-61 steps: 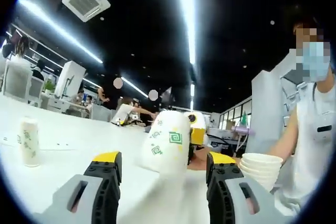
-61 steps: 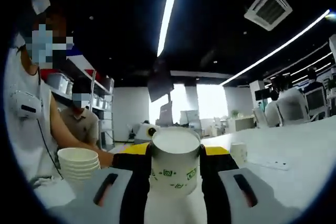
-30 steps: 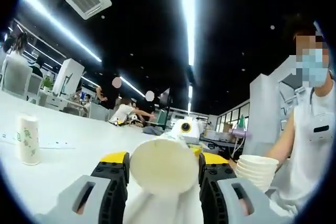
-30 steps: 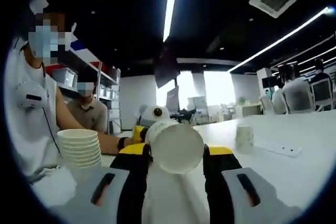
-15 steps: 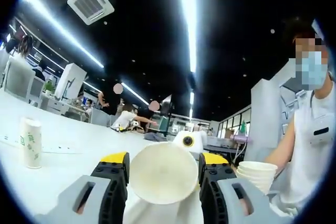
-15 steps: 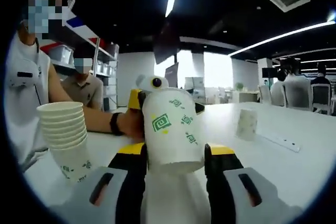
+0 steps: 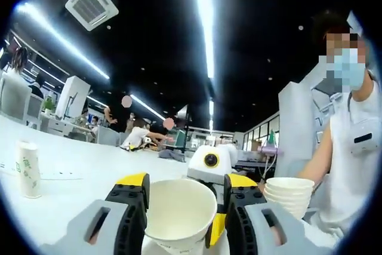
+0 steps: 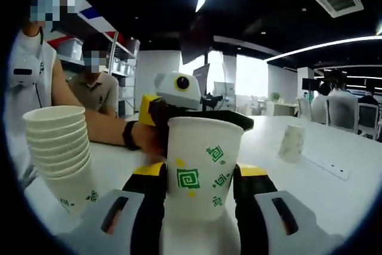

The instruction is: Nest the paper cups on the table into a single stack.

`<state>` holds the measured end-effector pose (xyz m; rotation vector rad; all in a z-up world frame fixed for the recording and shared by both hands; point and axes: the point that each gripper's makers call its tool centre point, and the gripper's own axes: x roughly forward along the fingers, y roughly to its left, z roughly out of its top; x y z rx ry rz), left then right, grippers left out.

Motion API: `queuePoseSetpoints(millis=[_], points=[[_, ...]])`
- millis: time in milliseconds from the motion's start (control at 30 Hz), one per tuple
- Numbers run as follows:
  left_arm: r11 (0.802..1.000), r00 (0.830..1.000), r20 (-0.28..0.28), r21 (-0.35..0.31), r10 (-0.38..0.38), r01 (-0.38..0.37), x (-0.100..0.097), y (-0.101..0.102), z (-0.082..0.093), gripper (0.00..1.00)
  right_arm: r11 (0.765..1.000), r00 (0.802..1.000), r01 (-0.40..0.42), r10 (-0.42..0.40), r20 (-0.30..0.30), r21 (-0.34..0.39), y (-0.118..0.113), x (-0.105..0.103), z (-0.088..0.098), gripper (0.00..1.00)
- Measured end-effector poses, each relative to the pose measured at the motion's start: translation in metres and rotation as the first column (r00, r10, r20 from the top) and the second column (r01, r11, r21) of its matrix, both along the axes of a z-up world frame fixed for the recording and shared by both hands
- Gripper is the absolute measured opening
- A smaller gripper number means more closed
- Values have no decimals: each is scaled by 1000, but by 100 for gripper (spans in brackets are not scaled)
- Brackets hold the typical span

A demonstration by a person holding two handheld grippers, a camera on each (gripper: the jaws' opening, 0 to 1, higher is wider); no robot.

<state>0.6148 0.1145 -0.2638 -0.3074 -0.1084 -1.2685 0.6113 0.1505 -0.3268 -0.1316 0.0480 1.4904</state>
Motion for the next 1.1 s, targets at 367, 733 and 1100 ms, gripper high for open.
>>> queuePoseSetpoints(millis=[367, 733, 1100], points=[[999, 999, 35, -34, -34, 35, -9, -4, 9, 57, 999, 1000, -14, 14, 12, -38, 7, -7, -9, 47], [977, 994, -11, -182, 109, -109, 19, 39, 30, 57, 997, 998, 56, -55, -24, 60, -19, 14, 10, 46], [989, 993, -69, -107, 97, -104, 24, 35, 12, 45, 963, 998, 47, -33, -56, 264, -35, 7, 55, 46]])
